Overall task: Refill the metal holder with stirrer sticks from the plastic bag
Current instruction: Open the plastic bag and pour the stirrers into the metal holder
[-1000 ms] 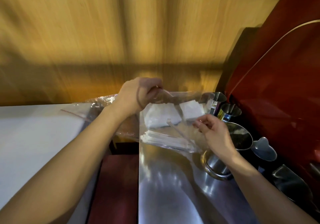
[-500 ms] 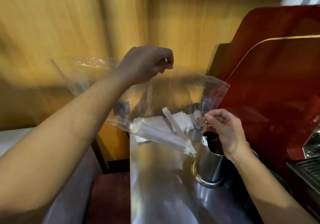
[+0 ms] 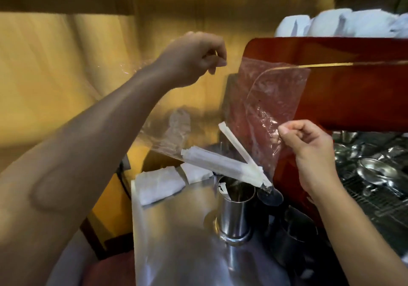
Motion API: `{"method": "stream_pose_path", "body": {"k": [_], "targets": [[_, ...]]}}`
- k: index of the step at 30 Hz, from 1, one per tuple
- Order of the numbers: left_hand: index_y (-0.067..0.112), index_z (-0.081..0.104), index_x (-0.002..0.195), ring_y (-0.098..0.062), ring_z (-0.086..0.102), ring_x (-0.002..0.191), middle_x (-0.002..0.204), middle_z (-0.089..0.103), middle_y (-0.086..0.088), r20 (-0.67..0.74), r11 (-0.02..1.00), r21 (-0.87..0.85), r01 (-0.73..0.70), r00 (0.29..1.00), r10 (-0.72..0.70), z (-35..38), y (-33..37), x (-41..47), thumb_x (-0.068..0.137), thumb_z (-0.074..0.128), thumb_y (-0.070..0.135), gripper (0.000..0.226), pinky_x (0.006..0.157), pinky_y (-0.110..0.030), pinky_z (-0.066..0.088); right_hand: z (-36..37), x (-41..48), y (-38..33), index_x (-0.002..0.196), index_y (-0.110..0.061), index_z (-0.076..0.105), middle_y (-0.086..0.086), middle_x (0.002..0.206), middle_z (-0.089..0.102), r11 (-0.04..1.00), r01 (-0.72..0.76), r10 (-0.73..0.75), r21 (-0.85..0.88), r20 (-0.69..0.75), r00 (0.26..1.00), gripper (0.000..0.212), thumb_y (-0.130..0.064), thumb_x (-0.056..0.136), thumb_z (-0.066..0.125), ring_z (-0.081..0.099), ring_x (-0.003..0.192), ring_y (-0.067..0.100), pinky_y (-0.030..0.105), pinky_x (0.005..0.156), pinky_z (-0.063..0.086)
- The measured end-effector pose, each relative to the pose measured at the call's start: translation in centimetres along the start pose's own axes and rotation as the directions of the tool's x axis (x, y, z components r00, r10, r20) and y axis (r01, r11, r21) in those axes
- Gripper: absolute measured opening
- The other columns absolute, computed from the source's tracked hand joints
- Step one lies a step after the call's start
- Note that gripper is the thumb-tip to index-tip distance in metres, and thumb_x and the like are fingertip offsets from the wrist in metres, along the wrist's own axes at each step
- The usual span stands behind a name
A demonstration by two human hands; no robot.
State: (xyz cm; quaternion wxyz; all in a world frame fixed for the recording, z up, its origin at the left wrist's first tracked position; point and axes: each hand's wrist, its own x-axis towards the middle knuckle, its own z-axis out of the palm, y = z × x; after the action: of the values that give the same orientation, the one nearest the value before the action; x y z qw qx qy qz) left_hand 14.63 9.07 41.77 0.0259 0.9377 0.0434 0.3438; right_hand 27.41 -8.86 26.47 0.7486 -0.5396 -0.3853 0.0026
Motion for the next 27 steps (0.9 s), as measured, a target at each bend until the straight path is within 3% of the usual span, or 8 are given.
{"method": "stream_pose_path", "body": {"k": [4, 8, 17, 21, 27], "targets": [[0.015, 0.064, 0.086, -0.025, 0.058, 0.068, 0.067, 0.060, 0.002, 0.029, 0.993, -0.115, -0.002, 1.000, 0.005, 1.9, 1.8, 1.5, 0.087, 0.059, 0.011, 0.007, 0.070, -0.050, 0.053, -2.8, -0.8, -1.2, 0.074, -0.017, 0.061, -0.015, 0.054, 0.066, 0.999, 0.015, -0.019, -0.044, -0.086, 0.996, 0.018, -0.003, 0.085, 0.058, 0.058, 0.052, -0.005, 0.006, 0.054, 0.043], [0.010, 0.065, 0.087, -0.016, 0.052, 0.067, 0.068, 0.053, 0.014, 0.035, 0.973, -0.224, -0.058, 0.997, 0.067, 3.5, 3.4, 2.5, 0.085, 0.061, 0.009, 0.005, 0.070, -0.044, 0.050, -5.4, -1.6, -2.0, 0.072, -0.023, 0.062, -0.013, 0.056, 0.067, 0.995, 0.012, -0.028, -0.095, -0.171, 0.985, 0.021, -0.007, 0.085, 0.060, 0.059, 0.055, 0.000, 0.010, 0.056, 0.046], [0.013, 0.063, 0.083, -0.010, 0.056, 0.056, 0.063, 0.060, 0.005, 0.095, 0.880, -0.471, -0.065, 0.988, 0.124, 7.7, 5.3, 3.1, 0.088, 0.059, 0.011, 0.007, 0.054, -0.020, 0.046, -9.8, -3.3, -3.2, 0.076, -0.024, 0.064, -0.012, 0.063, 0.068, 0.977, -0.023, -0.036, -0.212, -0.270, 0.962, 0.017, -0.011, 0.086, 0.060, 0.061, 0.062, 0.003, 0.014, 0.060, 0.048], [0.019, 0.062, 0.080, -0.006, 0.056, 0.057, 0.065, 0.061, 0.008, 0.077, 0.857, -0.511, -0.065, 0.990, 0.121, 9.3, 5.7, 3.1, 0.088, 0.059, 0.015, 0.010, 0.058, -0.023, 0.048, -11.0, -3.5, -3.3, 0.074, -0.027, 0.065, -0.008, 0.066, 0.070, 0.968, -0.041, -0.034, -0.247, -0.294, 0.955, 0.020, -0.011, 0.086, 0.060, 0.063, 0.067, 0.011, 0.022, 0.066, 0.053], [0.019, 0.062, 0.079, -0.002, 0.057, 0.058, 0.064, 0.061, 0.008, 0.059, 0.808, -0.585, -0.073, 0.989, 0.133, 10.8, 6.5, 3.1, 0.088, 0.059, 0.013, 0.012, 0.057, -0.021, 0.050, -12.5, -3.4, -4.1, 0.074, -0.027, 0.065, -0.007, 0.068, 0.072, 0.955, -0.047, -0.048, -0.292, -0.309, 0.950, 0.020, -0.011, 0.086, 0.060, 0.065, 0.066, 0.010, 0.017, 0.064, 0.052]]}}
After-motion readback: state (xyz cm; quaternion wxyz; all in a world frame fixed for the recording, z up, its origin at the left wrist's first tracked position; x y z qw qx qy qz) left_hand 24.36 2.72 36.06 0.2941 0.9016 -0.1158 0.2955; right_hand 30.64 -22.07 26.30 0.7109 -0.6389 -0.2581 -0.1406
